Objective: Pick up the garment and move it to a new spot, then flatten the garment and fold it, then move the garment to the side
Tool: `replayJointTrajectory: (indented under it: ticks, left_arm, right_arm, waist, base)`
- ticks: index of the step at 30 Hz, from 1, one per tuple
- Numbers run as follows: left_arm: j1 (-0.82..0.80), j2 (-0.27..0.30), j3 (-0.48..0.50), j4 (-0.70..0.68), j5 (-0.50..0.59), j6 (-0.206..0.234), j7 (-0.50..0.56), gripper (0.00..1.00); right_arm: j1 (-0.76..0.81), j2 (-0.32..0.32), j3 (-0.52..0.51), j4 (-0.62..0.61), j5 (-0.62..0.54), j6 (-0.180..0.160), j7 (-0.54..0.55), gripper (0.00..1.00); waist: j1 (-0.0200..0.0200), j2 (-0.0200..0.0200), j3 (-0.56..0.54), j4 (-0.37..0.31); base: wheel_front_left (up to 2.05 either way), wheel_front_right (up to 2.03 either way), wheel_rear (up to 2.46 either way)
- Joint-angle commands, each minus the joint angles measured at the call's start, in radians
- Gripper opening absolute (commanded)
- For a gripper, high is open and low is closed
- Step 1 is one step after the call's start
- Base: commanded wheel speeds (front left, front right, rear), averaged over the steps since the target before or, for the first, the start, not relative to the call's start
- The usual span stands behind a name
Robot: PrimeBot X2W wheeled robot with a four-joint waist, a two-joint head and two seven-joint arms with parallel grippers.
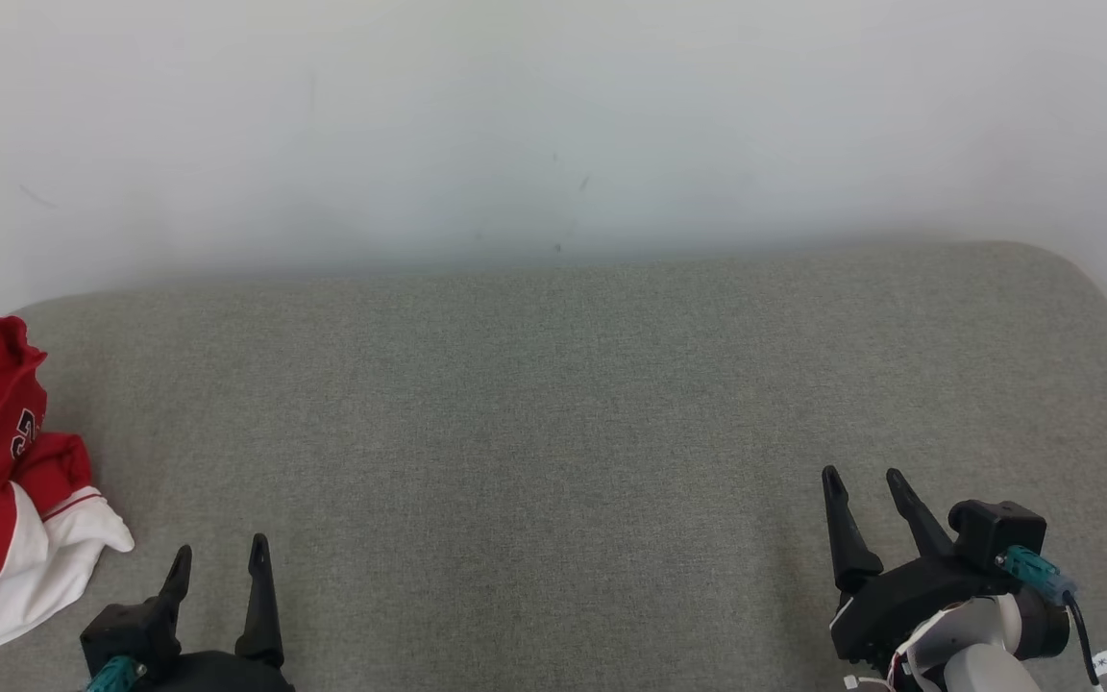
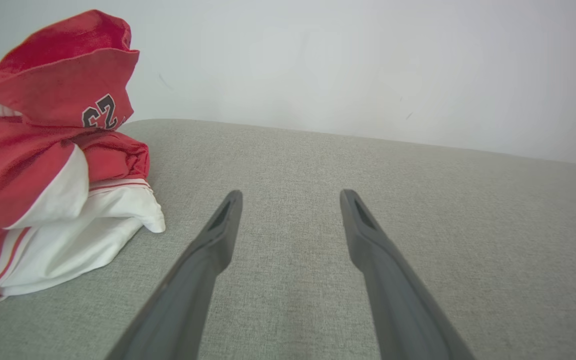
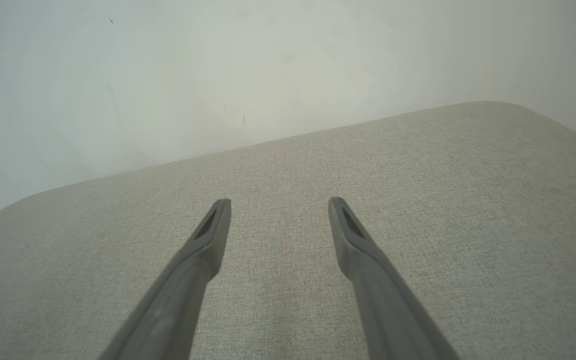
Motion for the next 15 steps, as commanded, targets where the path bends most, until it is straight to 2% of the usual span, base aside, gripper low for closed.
replayJointTrajectory:
  ticks: [1, 15]
  left_arm:
    - [0.001, 0.006, -0.003, -0.005, 0.025, 0.004, -0.013, 1.0]
    - [0.027, 0.019, -0.009, 0.017, 0.113, 0.027, -0.102, 1.0]
  right_arm:
    - [-0.014, 0.0, 0.002, -0.002, -0.026, -0.001, -0.011, 1.0]
    - [-0.003, 0.007, 0.021, 0.038, -0.139, -0.002, -0.049, 1.0]
  waist:
    - [0.0, 0.0, 0.0, 0.0]
    - [0.0, 0.0, -0.002, -0.003]
  base:
    - [0.0, 0.0, 0.0]
    - [0.0, 0.0, 0.0]
